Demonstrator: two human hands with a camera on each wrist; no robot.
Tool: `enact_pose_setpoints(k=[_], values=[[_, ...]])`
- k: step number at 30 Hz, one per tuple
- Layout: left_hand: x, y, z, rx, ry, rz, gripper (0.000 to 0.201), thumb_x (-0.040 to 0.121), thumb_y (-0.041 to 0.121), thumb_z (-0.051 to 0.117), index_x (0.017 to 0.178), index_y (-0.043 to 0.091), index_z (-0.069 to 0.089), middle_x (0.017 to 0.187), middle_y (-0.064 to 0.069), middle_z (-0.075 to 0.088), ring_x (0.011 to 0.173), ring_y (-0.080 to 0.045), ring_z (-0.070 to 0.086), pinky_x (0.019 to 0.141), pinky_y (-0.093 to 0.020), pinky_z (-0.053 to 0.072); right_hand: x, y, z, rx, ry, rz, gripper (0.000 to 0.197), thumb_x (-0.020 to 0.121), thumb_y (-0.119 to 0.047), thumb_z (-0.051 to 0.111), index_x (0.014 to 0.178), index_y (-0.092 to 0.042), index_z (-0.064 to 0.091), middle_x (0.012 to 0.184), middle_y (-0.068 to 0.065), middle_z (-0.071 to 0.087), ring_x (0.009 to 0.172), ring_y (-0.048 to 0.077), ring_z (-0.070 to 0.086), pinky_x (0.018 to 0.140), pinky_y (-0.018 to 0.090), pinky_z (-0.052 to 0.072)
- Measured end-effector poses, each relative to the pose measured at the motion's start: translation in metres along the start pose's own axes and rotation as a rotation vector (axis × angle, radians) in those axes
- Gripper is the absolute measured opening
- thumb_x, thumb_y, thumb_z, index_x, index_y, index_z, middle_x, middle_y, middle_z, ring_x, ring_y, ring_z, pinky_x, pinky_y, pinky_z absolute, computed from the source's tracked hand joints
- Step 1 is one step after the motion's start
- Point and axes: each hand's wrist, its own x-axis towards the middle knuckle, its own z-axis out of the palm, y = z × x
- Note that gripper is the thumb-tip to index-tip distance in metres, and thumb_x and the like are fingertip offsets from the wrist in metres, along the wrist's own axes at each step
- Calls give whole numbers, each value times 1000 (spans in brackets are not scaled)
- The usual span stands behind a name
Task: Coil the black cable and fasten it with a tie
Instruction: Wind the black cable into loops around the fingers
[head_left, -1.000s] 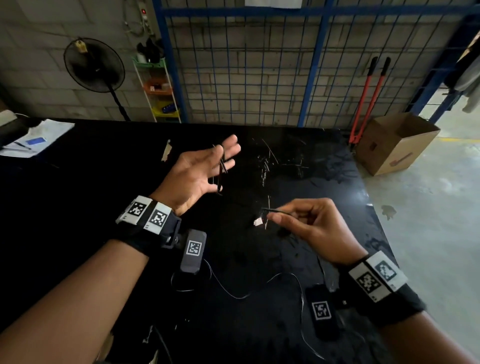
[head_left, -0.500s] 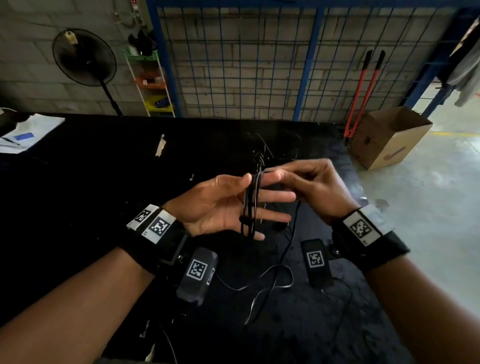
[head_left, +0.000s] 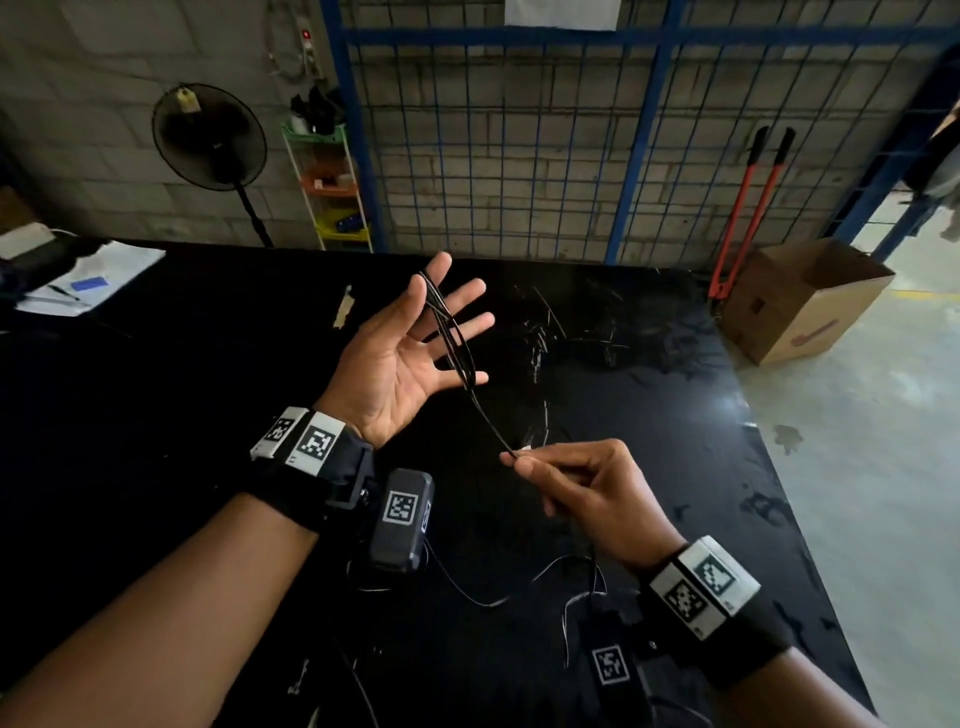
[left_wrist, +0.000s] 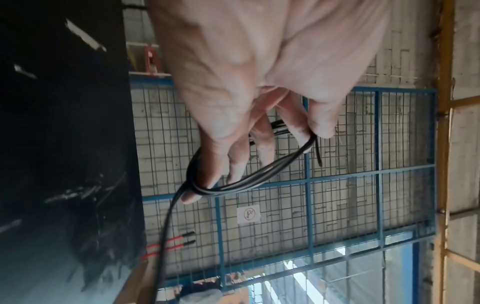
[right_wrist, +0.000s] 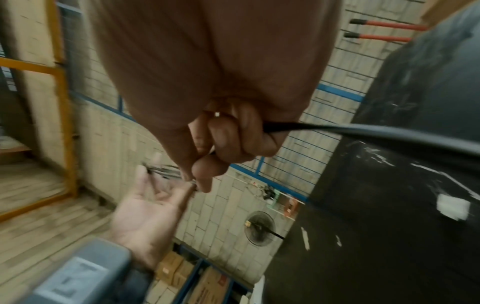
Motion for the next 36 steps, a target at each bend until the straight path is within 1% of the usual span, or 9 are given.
enact_pose_setpoints(k=[4, 6, 9, 13, 18, 23, 29, 32, 36], values=[[-4, -3, -6, 198, 59, -20, 37, 92, 44, 57, 126, 41, 72, 150, -2, 62, 145, -33, 51, 111, -83, 22, -3, -32, -14, -38, -20, -104, 10, 92, -14, 76, 91, -6, 83, 55, -6, 59, 45, -1, 45, 50, 10, 37], [-7, -8, -7, 336, 53, -36, 35, 92, 43, 60, 126, 43, 72, 151, 2, 61, 148, -33, 46, 112, -82, 24, -1, -48, -19, -111, -33, -155, 9, 90, -15, 78, 88, -7, 82, 55, -9, 61, 46, -1, 46, 52, 11, 39], [-13, -19, -6, 489, 5, -100, 36, 90, 42, 65, 124, 38, 74, 144, 7, 67, 148, -30, 47, 111, -79, 31, 11, -68, -27, -210, 14, -234, 6, 89, -18, 81, 86, -14, 82, 66, 8, 72, 51, 1, 53, 57, 15, 45], [-22, -25, 3, 595, -175, -253, 39, 85, 45, 66, 118, 27, 79, 135, 8, 73, 140, -24, 57, 111, -74, 37, 31, -81, -36, -294, 36, -306, 5, 89, -19, 81, 88, -14, 83, 81, 0, 81, 73, 16, 75, 72, 29, 60], [-32, -15, 2, 384, -370, -399, 54, 90, 41, 66, 132, 7, 68, 144, -14, 66, 135, -36, 62, 108, -70, 45, 48, -79, -54, -252, -17, -319, 9, 84, -17, 83, 87, -8, 81, 84, -1, 81, 82, 12, 77, 80, 23, 60], [-37, -11, 2, 259, -519, -439, 47, 100, 35, 60, 141, 12, 62, 152, -25, 55, 140, -50, 51, 108, -81, 34, 55, -60, -46, 14, -100, -271, 7, 81, -9, 79, 88, -6, 78, 82, -4, 81, 79, 3, 75, 72, 15, 55], [-37, -9, 2, 104, -593, -407, 44, 102, 33, 57, 141, 12, 62, 158, -30, 43, 143, -61, 40, 105, -89, 22, 50, -25, -23, 315, -129, -124, 28, 81, -40, 82, 96, -16, 84, 82, 15, 75, 66, 26, 61, 62, 34, 46], [-34, -5, 6, -35, -563, -360, 43, 102, 34, 58, 141, 18, 61, 162, -28, 37, 145, -64, 32, 106, -89, 19, 43, -7, -5, 387, -101, -37, 37, 84, -46, 79, 97, -13, 83, 75, 24, 72, 56, 22, 56, 54, 30, 43], [-24, 8, 9, -78, -410, -262, 42, 101, 37, 47, 139, 26, 62, 162, -22, 43, 146, -56, 40, 106, -86, 28, 23, 11, 19, 293, -89, 90, 25, 96, -29, 67, 82, -16, 84, 50, -3, 59, 39, 5, 39, 41, 15, 27]])
